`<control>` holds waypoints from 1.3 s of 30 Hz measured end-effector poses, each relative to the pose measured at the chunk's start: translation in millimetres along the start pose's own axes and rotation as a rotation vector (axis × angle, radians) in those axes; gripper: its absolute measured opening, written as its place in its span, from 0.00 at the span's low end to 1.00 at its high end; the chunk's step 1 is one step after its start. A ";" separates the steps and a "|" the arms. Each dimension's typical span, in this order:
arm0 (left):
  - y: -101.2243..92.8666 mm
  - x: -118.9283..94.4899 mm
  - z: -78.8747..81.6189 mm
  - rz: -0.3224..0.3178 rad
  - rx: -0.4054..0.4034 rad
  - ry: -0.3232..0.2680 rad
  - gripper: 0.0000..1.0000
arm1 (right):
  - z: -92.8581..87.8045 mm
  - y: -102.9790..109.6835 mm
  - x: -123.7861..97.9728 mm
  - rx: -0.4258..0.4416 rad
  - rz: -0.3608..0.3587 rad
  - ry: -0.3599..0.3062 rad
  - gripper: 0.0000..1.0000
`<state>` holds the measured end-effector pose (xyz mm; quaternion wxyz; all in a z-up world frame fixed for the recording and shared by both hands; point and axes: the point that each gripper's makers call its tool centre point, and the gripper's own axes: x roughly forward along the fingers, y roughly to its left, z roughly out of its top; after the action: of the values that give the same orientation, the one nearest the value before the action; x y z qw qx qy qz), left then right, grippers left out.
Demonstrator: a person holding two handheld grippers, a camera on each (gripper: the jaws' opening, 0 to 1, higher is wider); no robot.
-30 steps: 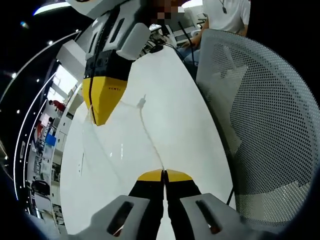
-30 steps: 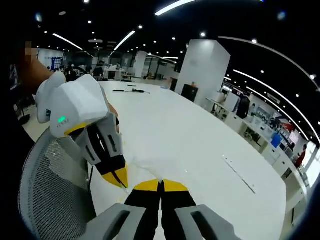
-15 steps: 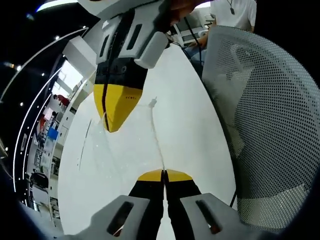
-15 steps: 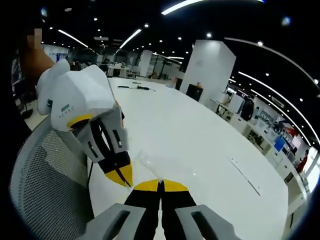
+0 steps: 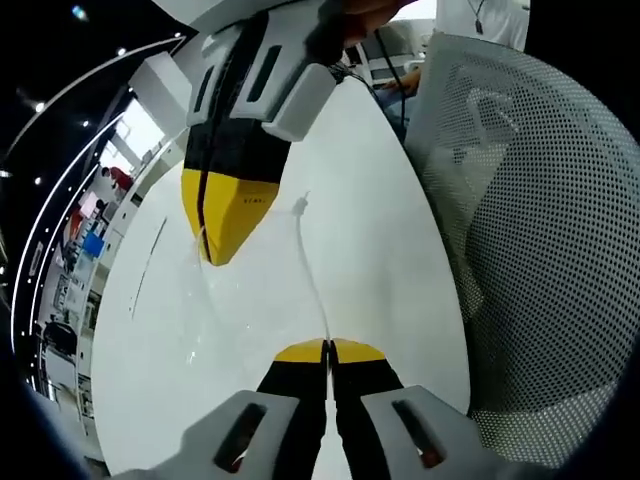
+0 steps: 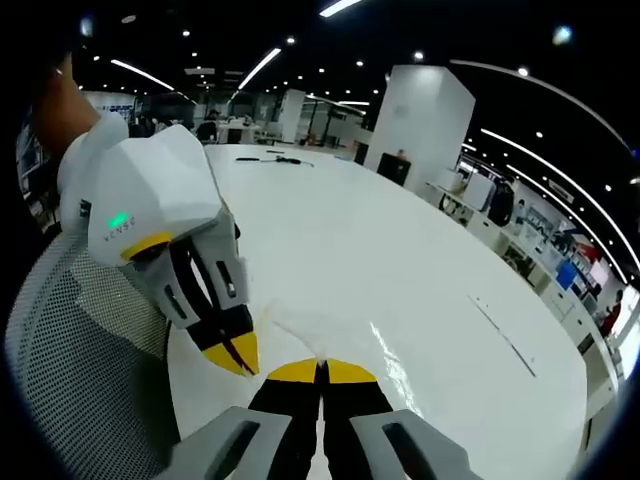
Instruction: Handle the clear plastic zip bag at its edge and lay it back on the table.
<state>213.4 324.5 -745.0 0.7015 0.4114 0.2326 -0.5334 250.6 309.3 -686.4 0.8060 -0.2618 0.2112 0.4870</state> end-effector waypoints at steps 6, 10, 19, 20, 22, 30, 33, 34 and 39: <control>0.2 -7.2 7.7 -0.036 -0.101 -0.056 0.02 | -11.8 0.7 9.4 -0.015 -0.002 0.028 0.00; -4.0 -17.8 10.1 -0.056 -0.163 -0.086 0.03 | -18.8 2.8 12.9 -0.018 0.007 0.040 0.00; -6.8 -50.3 26.6 -0.006 -0.300 -0.204 0.11 | -34.8 -0.2 23.5 -0.031 0.013 0.068 0.00; -6.0 -54.0 26.9 0.005 -0.314 -0.213 0.11 | -37.0 -0.9 25.0 -0.029 0.016 0.071 0.00; -2.5 -66.4 25.9 0.044 -0.367 -0.246 0.13 | -40.9 -1.8 26.7 -0.039 0.017 0.079 0.00; -4.8 -93.0 -0.5 0.136 -0.459 -0.238 0.23 | -48.3 -3.7 29.3 -0.045 0.020 0.098 0.00; -10.2 -101.1 -7.9 0.164 -0.492 -0.235 0.24 | -50.6 -4.3 31.4 -0.026 0.005 0.104 0.00; -11.9 -103.1 -9.2 0.171 -0.500 -0.234 0.24 | -50.8 -4.5 32.5 -0.021 -0.001 0.106 0.00; -19.0 -112.5 -19.2 0.207 -0.532 -0.230 0.26 | -49.1 -3.5 33.4 -0.036 -0.013 0.105 0.01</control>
<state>161.4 401.2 -675.8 0.8568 0.1718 0.2402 -0.4227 264.1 299.6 -743.5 0.7923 -0.3027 0.2429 0.4708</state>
